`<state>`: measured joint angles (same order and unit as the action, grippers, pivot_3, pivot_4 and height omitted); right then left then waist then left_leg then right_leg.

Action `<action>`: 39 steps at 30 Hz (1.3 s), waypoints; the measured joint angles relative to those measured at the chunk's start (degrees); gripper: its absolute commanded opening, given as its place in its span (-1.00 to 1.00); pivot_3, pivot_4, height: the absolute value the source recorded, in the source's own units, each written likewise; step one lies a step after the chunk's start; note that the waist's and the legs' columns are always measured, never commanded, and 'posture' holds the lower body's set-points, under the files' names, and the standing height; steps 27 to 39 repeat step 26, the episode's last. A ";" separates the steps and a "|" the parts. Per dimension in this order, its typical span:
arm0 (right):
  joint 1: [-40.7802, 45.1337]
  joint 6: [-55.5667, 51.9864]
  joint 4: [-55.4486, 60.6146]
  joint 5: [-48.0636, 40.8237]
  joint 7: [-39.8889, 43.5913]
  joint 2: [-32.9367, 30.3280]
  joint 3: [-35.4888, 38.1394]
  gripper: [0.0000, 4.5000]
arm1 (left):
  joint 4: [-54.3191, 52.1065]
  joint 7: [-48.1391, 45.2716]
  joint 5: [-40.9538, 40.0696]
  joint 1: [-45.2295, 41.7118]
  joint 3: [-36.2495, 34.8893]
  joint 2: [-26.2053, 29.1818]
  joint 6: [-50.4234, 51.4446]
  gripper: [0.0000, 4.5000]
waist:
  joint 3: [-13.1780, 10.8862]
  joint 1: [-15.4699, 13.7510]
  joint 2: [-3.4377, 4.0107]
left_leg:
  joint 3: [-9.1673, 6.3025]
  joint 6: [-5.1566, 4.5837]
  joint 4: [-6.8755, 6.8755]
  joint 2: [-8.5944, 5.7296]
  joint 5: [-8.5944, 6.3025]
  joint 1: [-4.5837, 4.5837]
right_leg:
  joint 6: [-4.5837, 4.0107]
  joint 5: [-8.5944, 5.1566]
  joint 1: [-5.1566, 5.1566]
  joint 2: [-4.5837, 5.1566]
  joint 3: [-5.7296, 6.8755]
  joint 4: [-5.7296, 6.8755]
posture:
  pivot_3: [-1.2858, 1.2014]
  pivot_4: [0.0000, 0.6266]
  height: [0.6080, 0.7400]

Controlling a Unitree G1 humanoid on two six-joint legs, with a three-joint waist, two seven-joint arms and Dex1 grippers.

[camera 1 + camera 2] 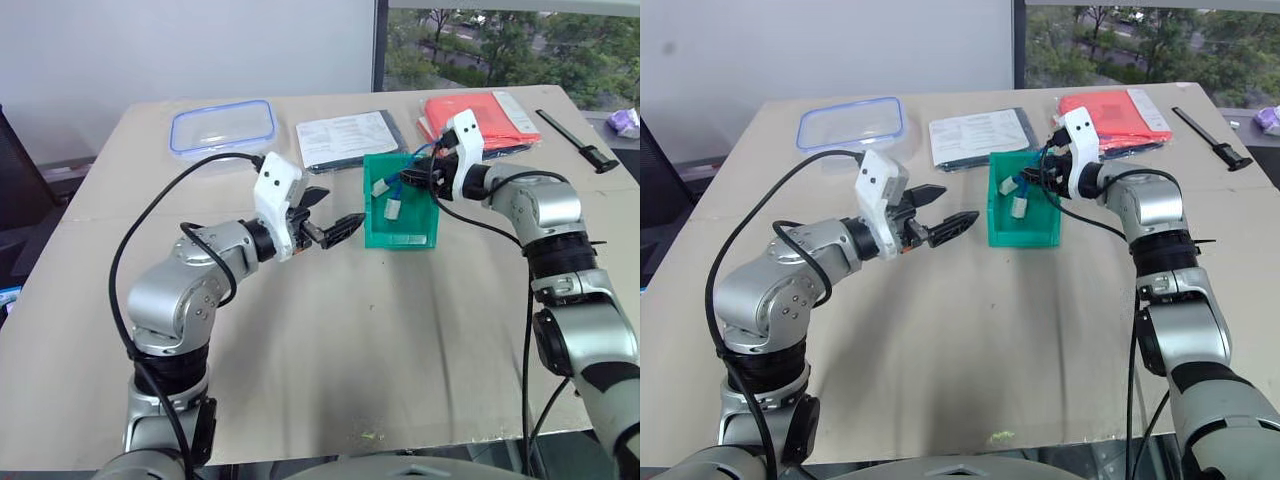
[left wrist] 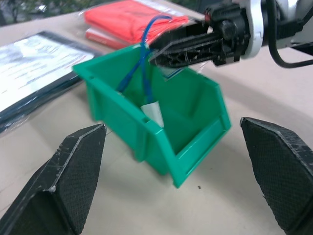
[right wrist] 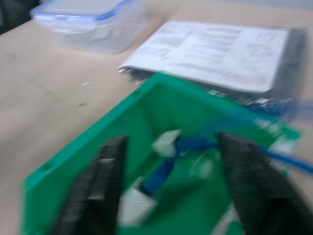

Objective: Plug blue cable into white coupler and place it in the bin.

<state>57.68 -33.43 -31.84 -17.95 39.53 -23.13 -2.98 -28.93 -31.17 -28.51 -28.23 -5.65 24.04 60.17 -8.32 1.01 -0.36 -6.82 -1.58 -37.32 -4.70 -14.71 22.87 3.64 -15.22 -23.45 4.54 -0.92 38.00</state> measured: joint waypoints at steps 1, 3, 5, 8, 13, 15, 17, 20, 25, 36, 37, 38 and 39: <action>0.23 0.59 -0.36 0.32 -0.47 -0.16 0.50 0.97 | -0.01 0.33 -0.24 0.01 -0.22 0.02 0.38 1.00 | 0.00 -0.04 0.00 | -0.01 0.00 0.00 0.00 0.00 0.01 | 0.00 0.00 0.00 0.00 0.01 -0.01 | 0.03 -0.52 1.00; 0.10 1.44 -0.22 1.08 -1.15 -1.95 1.71 0.97 | -0.35 1.06 -1.01 0.39 -0.62 0.37 0.87 1.00 | 0.00 -0.22 0.00 | 0.00 0.00 0.01 -0.01 0.00 0.04 | 0.00 0.00 0.00 0.02 0.01 -0.06 | 0.03 -0.52 1.00; -2.93 0.61 4.39 0.81 -0.30 -4.96 2.91 0.97 | -0.91 1.17 -1.40 1.60 -0.52 1.28 0.77 1.00 | 0.00 -0.34 -0.01 | -0.02 -0.01 0.01 -0.02 0.00 0.07 | 0.00 0.00 0.00 0.03 0.02 -0.10 | 0.03 -0.52 1.00; -10.88 -1.91 13.61 -1.08 2.12 -9.81 5.32 0.97 | -2.23 0.44 -1.50 5.18 -0.17 3.55 -0.65 1.00 | -0.01 -0.32 -0.01 | -0.02 -0.01 0.09 -0.01 -0.01 0.09 | 0.00 0.00 -0.01 0.04 0.01 -0.14 | 0.03 -0.52 1.00; -31.76 0.29 31.20 -7.10 7.55 -12.55 12.53 0.97 | -6.11 -2.29 0.32 19.46 1.76 6.11 -10.50 1.00 | -0.03 -0.12 0.03 | 0.13 -0.01 0.12 0.06 -0.01 -0.03 | 0.00 -0.01 0.00 0.03 -0.16 -0.08 | 0.03 -0.52 1.00; -40.98 5.97 36.65 -9.12 11.19 -11.77 14.92 0.97 | -6.85 -2.79 1.61 26.63 2.13 6.02 -15.42 1.00 | -0.02 -0.31 0.03 | 0.16 -0.02 0.13 0.10 -0.01 -0.13 | 0.00 -0.01 0.05 0.03 -0.17 -0.06 | 0.03 -0.52 1.00; -48.05 11.40 38.88 -9.35 13.44 -11.15 15.60 0.97 | -6.70 -2.98 3.91 33.05 2.29 5.91 -20.48 1.00 | -0.02 -0.36 0.04 | 0.18 -0.03 0.12 0.10 -0.02 -0.20 | -0.01 0.00 0.11 0.03 -0.19 -0.05 | 0.03 -0.52 1.00; -58.31 17.66 37.82 -8.17 16.02 -10.83 16.23 0.97 | -5.14 -3.85 7.65 41.14 2.51 5.46 -29.93 1.00 | -0.04 -0.81 0.07 | 0.25 -0.26 0.07 0.07 -0.15 -0.20 | -0.12 0.08 0.13 0.09 -0.22 -0.06 | 0.03 -0.52 1.00; -66.64 26.18 33.85 -6.64 21.15 -10.84 16.14 0.97 | -1.39 -3.86 10.69 49.29 1.52 3.26 -41.88 1.00 | -0.07 -1.34 0.06 | 0.29 -0.30 -0.04 0.10 -0.17 -0.62 | -0.41 0.12 0.49 0.04 -0.35 -0.11 | 0.03 -0.52 1.00; -66.87 27.86 32.82 -6.30 21.52 -10.85 16.17 0.97 | -0.96 -4.15 11.00 51.17 1.63 3.03 -43.33 1.00 | -0.16 -1.33 0.04 | 0.30 -0.30 -0.03 0.11 -0.18 -0.86 | -0.47 0.07 0.76 0.04 -0.35 -0.12 | 0.03 -0.52 1.00; -66.87 27.86 32.82 -6.30 21.52 -10.85 16.17 0.97 | -0.96 -4.15 11.00 51.17 1.63 3.03 -43.33 1.00 | -0.16 -1.33 0.04 | 0.30 -0.30 -0.03 0.11 -0.18 -0.86 | -0.47 0.07 0.76 0.04 -0.35 -0.12 | 0.03 -0.52 1.00; -66.87 27.86 32.82 -6.30 21.52 -10.85 16.17 0.97 | -0.96 -4.15 11.00 51.17 1.63 3.03 -43.33 1.00 | -0.16 -1.33 0.04 | 0.30 -0.30 -0.03 0.11 -0.18 -0.86 | -0.47 0.07 0.76 0.04 -0.35 -0.12 | 0.03 -0.52 1.00; -66.87 27.86 32.82 -6.30 21.52 -10.85 16.17 0.97 | -0.96 -4.15 11.00 51.17 1.63 3.03 -43.33 1.00 | -0.16 -1.33 0.04 | 0.30 -0.30 -0.03 0.11 -0.18 -0.86 | -0.47 0.07 0.76 0.04 -0.35 -0.12 | 0.03 -0.52 1.00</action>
